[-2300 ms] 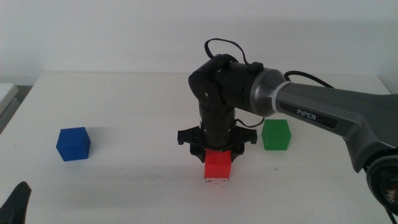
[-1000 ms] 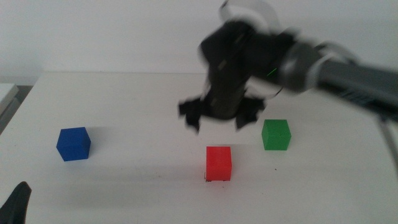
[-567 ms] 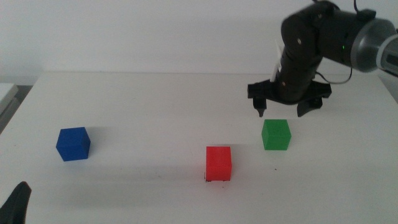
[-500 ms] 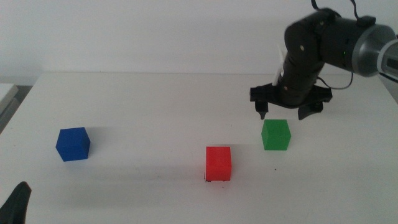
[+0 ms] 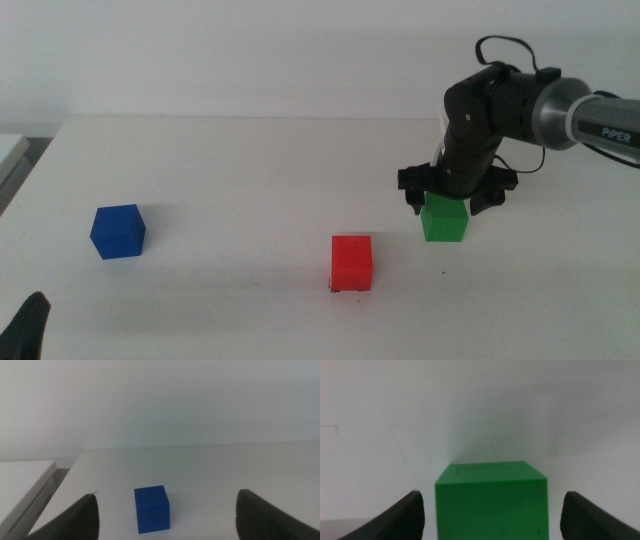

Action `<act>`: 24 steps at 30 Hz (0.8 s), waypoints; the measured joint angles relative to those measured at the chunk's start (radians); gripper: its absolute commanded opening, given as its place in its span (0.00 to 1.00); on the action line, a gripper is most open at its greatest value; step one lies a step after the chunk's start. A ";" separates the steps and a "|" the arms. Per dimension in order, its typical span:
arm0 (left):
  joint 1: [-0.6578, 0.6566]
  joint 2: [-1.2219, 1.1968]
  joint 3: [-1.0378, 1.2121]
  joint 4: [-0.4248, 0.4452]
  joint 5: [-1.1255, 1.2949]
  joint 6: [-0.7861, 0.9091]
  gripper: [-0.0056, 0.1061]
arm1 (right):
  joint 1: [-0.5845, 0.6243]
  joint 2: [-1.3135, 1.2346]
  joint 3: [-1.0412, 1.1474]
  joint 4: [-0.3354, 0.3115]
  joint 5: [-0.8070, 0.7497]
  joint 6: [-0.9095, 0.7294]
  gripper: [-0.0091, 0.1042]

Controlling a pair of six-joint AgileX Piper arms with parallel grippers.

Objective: Stack red cubes first, then green, then blue cubes in a specific spot.

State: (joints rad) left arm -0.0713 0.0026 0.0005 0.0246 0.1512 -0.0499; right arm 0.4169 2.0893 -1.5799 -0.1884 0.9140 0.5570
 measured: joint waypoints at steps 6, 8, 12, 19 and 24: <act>0.000 0.000 0.000 0.000 0.000 0.000 0.89 | 0.000 0.024 0.001 -0.006 -0.001 0.000 0.49; 0.000 0.000 0.000 0.000 0.000 0.000 0.89 | 0.000 0.024 0.001 -0.006 -0.001 0.008 0.33; 0.000 0.000 0.000 0.000 0.000 0.000 0.89 | 0.002 0.004 0.002 -0.013 0.008 0.036 0.17; 0.000 0.000 0.000 0.000 0.000 0.000 0.89 | 0.110 -0.185 0.006 -0.097 0.050 0.169 0.20; 0.000 0.000 0.000 0.000 0.000 0.000 0.89 | 0.248 -0.247 -0.053 -0.101 0.133 0.227 0.20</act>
State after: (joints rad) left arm -0.0713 0.0026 0.0005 0.0246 0.1512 -0.0499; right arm 0.6653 1.8426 -1.6327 -0.2898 1.0471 0.7845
